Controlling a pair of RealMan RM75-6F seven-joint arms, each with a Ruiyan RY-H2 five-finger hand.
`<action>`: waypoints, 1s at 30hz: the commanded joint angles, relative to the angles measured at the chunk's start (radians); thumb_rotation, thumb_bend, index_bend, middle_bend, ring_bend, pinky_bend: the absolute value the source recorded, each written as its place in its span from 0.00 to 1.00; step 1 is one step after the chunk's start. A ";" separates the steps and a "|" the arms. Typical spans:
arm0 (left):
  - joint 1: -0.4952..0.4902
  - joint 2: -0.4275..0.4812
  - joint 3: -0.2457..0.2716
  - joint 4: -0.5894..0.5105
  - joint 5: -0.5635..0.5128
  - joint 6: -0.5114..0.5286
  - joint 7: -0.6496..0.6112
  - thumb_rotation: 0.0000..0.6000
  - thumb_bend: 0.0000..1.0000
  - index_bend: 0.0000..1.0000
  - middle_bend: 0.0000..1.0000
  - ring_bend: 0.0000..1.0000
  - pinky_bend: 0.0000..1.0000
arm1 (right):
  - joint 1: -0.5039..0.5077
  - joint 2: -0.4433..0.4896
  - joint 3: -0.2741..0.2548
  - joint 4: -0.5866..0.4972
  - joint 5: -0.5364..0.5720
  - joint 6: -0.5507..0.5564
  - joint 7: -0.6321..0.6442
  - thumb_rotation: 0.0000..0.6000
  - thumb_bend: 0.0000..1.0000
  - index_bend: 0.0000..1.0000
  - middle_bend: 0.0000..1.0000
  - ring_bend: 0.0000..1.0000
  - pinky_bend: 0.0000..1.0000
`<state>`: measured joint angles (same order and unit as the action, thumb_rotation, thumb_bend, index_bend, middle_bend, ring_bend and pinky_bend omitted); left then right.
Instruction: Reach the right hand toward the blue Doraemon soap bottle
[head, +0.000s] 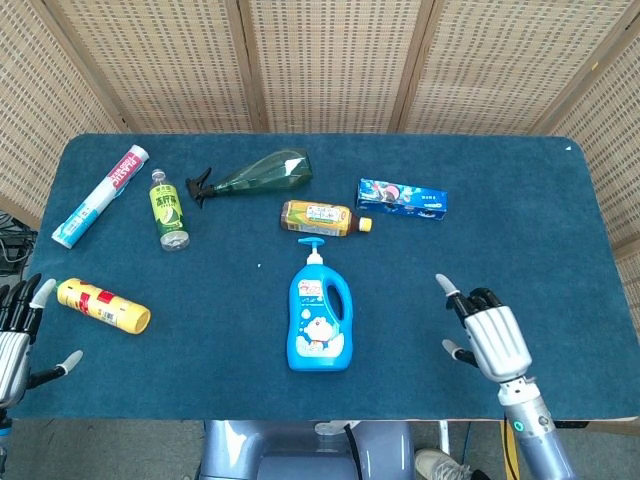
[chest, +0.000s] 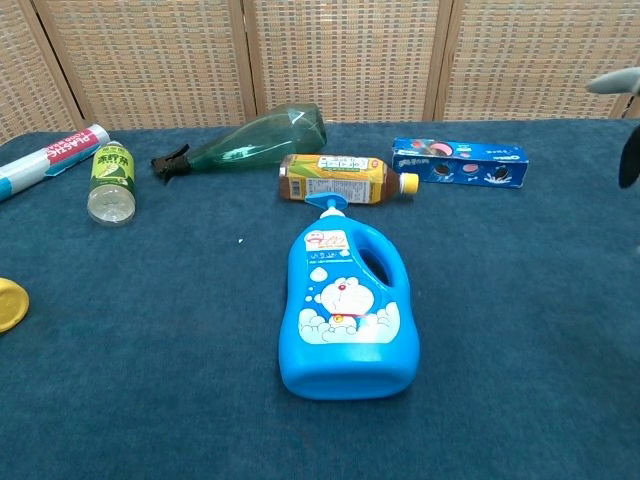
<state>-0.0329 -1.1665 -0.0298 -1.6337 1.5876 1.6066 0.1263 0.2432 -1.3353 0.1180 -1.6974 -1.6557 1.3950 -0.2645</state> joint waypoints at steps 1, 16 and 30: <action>-0.002 0.000 0.000 0.003 -0.002 -0.006 -0.002 0.90 0.15 0.00 0.00 0.00 0.00 | 0.095 -0.005 0.052 -0.104 0.138 -0.173 -0.135 1.00 0.59 0.10 0.75 0.86 0.58; -0.008 -0.004 0.000 0.010 -0.008 -0.021 -0.002 0.91 0.15 0.00 0.00 0.00 0.00 | 0.289 -0.080 0.076 -0.259 0.634 -0.373 -0.488 1.00 0.99 0.15 0.75 0.87 0.62; -0.011 -0.009 0.003 0.010 -0.004 -0.025 0.010 0.91 0.16 0.00 0.00 0.00 0.00 | 0.411 -0.150 0.017 -0.334 0.812 -0.347 -0.621 1.00 0.99 0.19 0.74 0.87 0.62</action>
<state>-0.0439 -1.1758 -0.0268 -1.6240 1.5832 1.5810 0.1366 0.6323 -1.4658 0.1492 -2.0154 -0.8705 1.0349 -0.8618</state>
